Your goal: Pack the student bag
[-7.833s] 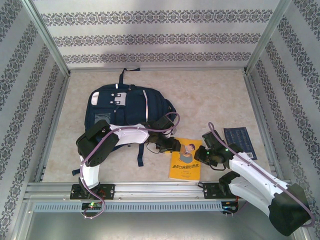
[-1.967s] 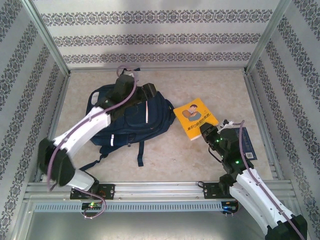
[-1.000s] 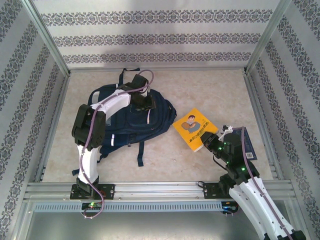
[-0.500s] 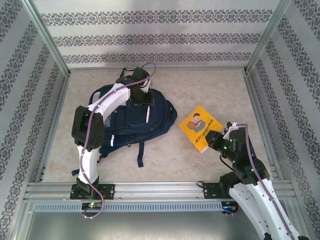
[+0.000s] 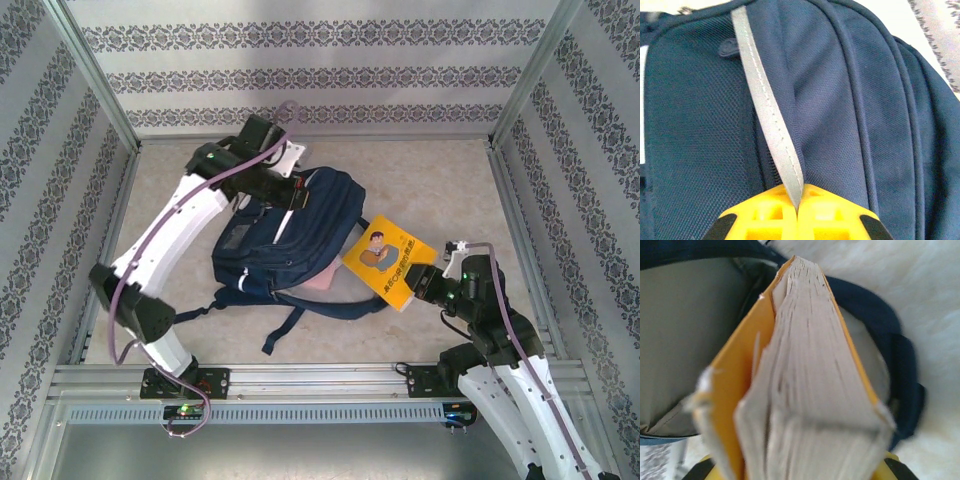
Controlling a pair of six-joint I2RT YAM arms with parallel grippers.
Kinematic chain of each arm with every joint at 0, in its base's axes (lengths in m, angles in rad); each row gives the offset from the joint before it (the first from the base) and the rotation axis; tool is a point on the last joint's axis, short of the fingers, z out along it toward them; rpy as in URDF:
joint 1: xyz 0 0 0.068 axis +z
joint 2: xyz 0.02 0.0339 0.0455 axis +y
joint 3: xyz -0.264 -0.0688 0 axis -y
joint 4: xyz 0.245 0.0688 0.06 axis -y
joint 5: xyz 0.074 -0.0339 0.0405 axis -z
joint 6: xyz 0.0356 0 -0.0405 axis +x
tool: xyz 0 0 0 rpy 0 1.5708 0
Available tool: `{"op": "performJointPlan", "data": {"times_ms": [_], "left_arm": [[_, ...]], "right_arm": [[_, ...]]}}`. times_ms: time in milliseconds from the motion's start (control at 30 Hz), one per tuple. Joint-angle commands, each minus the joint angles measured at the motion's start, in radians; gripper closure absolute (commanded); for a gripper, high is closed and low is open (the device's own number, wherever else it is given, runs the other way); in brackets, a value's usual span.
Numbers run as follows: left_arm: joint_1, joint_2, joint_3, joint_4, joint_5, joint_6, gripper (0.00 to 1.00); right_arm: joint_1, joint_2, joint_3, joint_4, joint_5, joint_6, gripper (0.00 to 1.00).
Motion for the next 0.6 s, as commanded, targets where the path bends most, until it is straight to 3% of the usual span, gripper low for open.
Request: {"op": "performJointPlan", "data": {"times_ms": [0, 233, 567], "left_arm": [[-0.001, -0.09, 0.034, 0.058, 0.089, 0.068, 1.0], [0.001, -0.059, 0.051, 0.079, 0.188, 0.08, 1.0], [0.005, -0.047, 0.053, 0.137, 0.218, 0.036, 1.0]], "right_arm": [[-0.011, -0.021, 0.005, 0.174, -0.187, 0.093, 1.0], [-0.002, -0.007, -0.121, 0.441, -0.296, 0.326, 1.0], [0.16, 0.097, -0.181, 0.632, -0.17, 0.404, 1.0]]}}
